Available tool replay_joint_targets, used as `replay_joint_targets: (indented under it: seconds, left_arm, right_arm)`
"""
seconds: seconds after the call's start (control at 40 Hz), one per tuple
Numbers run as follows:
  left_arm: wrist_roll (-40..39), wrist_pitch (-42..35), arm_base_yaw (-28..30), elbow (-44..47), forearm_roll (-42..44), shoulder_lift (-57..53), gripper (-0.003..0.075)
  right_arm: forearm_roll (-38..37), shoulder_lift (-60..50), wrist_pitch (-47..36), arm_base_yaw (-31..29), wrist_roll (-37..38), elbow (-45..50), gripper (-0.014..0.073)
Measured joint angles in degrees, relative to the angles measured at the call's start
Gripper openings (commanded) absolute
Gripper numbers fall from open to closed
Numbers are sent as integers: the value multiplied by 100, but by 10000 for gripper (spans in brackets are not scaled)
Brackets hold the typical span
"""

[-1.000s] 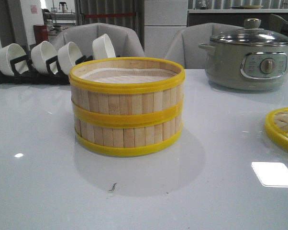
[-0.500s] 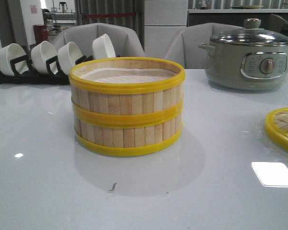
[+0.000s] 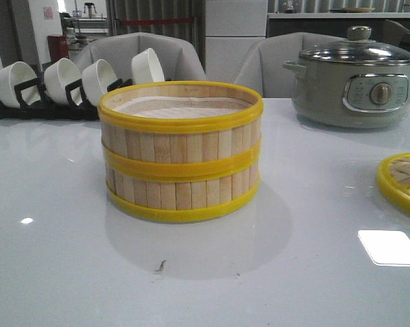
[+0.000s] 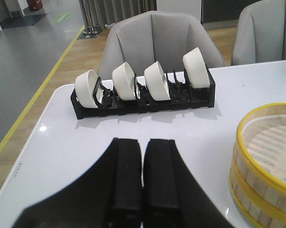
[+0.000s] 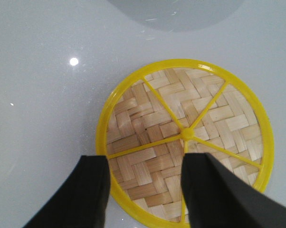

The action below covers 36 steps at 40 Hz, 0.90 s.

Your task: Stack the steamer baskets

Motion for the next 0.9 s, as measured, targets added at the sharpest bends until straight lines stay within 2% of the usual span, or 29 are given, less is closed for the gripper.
replay_joint_targets:
  seconds: [0.33, 0.6, 0.9]
  left_arm:
    - [0, 19, 0, 0, 0, 0, 86]
    - [0, 31, 0, 0, 0, 0, 86]
    - [0, 31, 0, 0, 0, 0, 86]
  right_arm:
    - [-115, 768, 82, 0, 0, -454, 443]
    - [-476, 1094, 93, 0, 0, -467, 443]
    - [-503, 1315, 85, -89, 0, -467, 443]
